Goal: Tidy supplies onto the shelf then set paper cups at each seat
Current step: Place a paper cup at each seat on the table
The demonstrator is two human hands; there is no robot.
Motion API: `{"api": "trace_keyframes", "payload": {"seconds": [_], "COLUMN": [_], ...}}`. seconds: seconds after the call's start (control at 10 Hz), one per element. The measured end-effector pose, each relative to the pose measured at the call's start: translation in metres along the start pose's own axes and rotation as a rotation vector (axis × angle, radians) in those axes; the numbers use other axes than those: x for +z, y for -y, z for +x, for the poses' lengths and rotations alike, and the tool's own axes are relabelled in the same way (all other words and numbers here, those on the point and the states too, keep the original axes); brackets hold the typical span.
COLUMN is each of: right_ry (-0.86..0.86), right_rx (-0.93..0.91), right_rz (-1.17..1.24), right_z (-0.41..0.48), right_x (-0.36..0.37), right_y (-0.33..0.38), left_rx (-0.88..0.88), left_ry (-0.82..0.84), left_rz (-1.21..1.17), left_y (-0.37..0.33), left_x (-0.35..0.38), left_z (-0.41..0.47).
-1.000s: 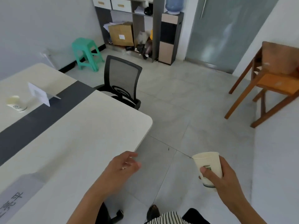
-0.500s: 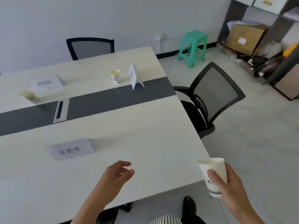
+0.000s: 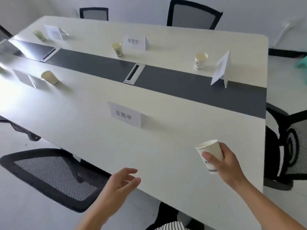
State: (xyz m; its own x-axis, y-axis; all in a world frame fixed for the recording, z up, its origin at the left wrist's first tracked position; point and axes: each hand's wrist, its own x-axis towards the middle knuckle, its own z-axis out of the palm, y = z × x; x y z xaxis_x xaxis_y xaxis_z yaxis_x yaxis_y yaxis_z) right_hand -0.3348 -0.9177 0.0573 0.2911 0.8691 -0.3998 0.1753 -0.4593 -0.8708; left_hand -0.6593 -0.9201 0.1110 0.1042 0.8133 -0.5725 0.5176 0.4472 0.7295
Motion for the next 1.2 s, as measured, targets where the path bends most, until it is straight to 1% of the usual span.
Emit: {"api": "trace_keyframes", "payload": {"seconds": [0.1,0.2,0.3,0.4,0.5,0.6,0.7,0.8,1.0,1.1,1.2], "right_ry": [-0.016,-0.064,-0.103,-0.164,-0.229,-0.274,-0.273,-0.279,-0.239,-0.181,-0.174], "right_rx": [0.01,0.017,0.021,0.017,-0.025,-0.06,-0.109,-0.151,-0.169,-0.145,-0.154], "right_rz": [-0.048,-0.129,-0.158,-0.13,-0.136,-0.183,-0.263,-0.315,-0.388,-0.398,-0.405], "right_z": [0.041,0.089,0.141,0.19,0.226,0.242,0.244,0.247,0.246,0.239,0.227], "right_x": [0.022,0.035,0.046,0.062,0.08,0.095,0.102,0.103,0.098,0.093,0.083], "right_y": [0.008,0.02,0.033,0.044,0.046,0.032,0.011,0.008,0.008,0.014,0.024], "left_rx": [-0.019,0.004,0.025,0.031,-0.001,-0.046,-0.089,-0.119,-0.115,-0.102,-0.123], "left_ry": [0.007,0.043,0.069,0.075,0.063,0.046,0.042,0.04,0.053,0.028,0.01], "left_rz": [0.005,-0.001,0.019,0.043,0.06,0.059,0.06,0.038,0.022,0.043,0.046], "left_y": [0.0,-0.014,-0.025,-0.029,-0.026,-0.015,-0.008,-0.006,-0.009,-0.009,-0.006], "left_x": [-0.01,-0.016,-0.022,-0.029,-0.039,-0.048,-0.05,-0.045,-0.034,-0.035,-0.036], "left_z": [0.024,0.058,0.095,0.121,0.135,0.143,0.148,0.15,0.142,0.133,0.119]}}
